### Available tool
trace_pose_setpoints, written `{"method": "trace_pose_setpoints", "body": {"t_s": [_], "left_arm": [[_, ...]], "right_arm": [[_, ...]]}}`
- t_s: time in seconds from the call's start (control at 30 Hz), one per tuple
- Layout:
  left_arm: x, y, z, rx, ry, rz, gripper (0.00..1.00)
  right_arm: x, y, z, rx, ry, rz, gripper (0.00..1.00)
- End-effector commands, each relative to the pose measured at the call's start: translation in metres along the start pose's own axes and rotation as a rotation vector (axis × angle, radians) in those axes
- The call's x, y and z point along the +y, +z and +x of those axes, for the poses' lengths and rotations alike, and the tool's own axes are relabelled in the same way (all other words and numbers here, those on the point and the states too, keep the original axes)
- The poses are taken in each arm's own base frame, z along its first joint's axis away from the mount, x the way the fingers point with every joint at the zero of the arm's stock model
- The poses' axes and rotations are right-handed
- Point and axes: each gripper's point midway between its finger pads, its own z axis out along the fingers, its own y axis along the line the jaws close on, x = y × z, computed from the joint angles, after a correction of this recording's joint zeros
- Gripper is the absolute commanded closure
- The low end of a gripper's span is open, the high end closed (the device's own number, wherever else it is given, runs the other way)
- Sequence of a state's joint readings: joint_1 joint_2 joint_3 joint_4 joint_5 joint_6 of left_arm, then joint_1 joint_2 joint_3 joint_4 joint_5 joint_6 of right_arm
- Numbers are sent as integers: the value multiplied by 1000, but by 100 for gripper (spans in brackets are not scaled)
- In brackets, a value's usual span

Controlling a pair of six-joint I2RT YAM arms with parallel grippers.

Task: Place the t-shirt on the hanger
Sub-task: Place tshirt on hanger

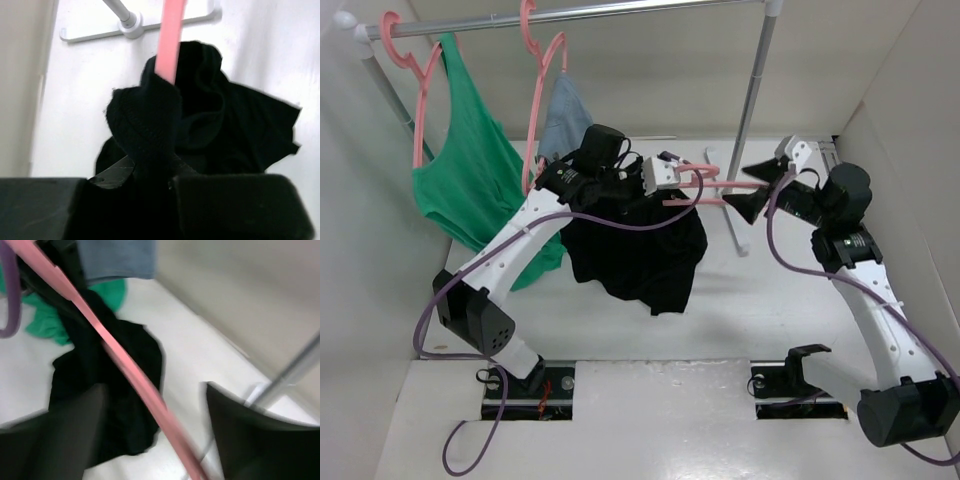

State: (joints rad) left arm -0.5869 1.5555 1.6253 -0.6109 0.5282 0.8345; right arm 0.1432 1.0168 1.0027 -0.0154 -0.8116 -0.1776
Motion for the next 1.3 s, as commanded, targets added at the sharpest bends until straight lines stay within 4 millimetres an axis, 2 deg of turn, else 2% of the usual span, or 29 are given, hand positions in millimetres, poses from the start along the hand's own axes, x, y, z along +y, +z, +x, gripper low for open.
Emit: {"method": "trace_pose_setpoints", "body": {"t_s": [0.0,0.1,0.13,0.17,0.2,0.23,0.27,0.33,0.37,0.4,0.47,0.5,0.53,0.6,0.63,0.7,0.73,0.77,0.8,0.87,1.0,1.03,1.13,1.2,1.23,1.27], "left_arm": [[8,-25,-38,-158,-141,-57,100],[12,-22,-30,-150,-247,-89,100],[19,-27,-35,-164,-255,-128,100],[19,-27,-35,-167,-270,-140,100],[19,-24,-31,-165,-309,-146,100],[24,-30,-39,-191,-304,-172,100],[24,-31,-37,-189,-303,-183,100],[27,-31,-38,-195,-323,-198,100],[28,-31,-37,-191,-324,-206,100],[28,-31,-37,-191,-324,-206,100],[26,-29,-33,-183,-329,-201,100],[26,-32,-36,-189,-325,-205,100],[25,-32,-37,-194,-324,-197,100],[25,-31,-36,-195,-323,-198,100],[25,-31,-35,-194,-314,-199,100],[22,-29,-38,-196,-310,-191,100],[23,-29,-38,-195,-299,-192,100],[23,-29,-38,-195,-299,-192,100],[23,-33,-40,-201,-286,-197,100],[20,-31,-42,-203,-273,-190,100],[18,-33,-42,-204,-272,-191,100],[17,-31,-39,-197,-276,-186,100],[17,-30,-37,-197,-276,-186,100],[18,-30,-39,-204,-272,-191,100],[18,-30,-39,-204,-272,-191,100],[18,-33,-44,-224,-261,-191,100]], "right_arm": [[-35,-6,-46,-76,-81,179,2],[-42,-12,-61,-89,-94,237,0],[-47,-16,-61,-85,-92,278,0],[-45,-23,-75,-99,-102,305,0],[-46,-27,-78,-96,-86,337,0],[-54,-33,-75,-79,-72,409,0],[-45,-30,-73,-71,-49,406,0],[-33,-28,-52,-16,17,408,0],[-34,-27,-37,21,56,452,0],[-14,-13,-6,75,150,422,0],[-1,1,28,120,232,420,0],[18,16,39,131,266,375,0],[23,33,61,152,331,374,0],[25,53,72,157,372,392,0],[24,72,75,135,391,383,0],[22,88,73,95,466,369,5],[14,95,65,49,490,379,8],[16,103,76,64,542,371,11],[17,105,81,74,555,373,16],[7,106,90,80,553,427,19],[-7,104,112,94,613,507,19],[-4,107,120,106,616,496,19],[-4,112,114,71,616,455,21],[-5,114,118,74,617,455,25],[-5,122,120,82,620,439,26],[-2,127,123,96,624,419,32]]}}
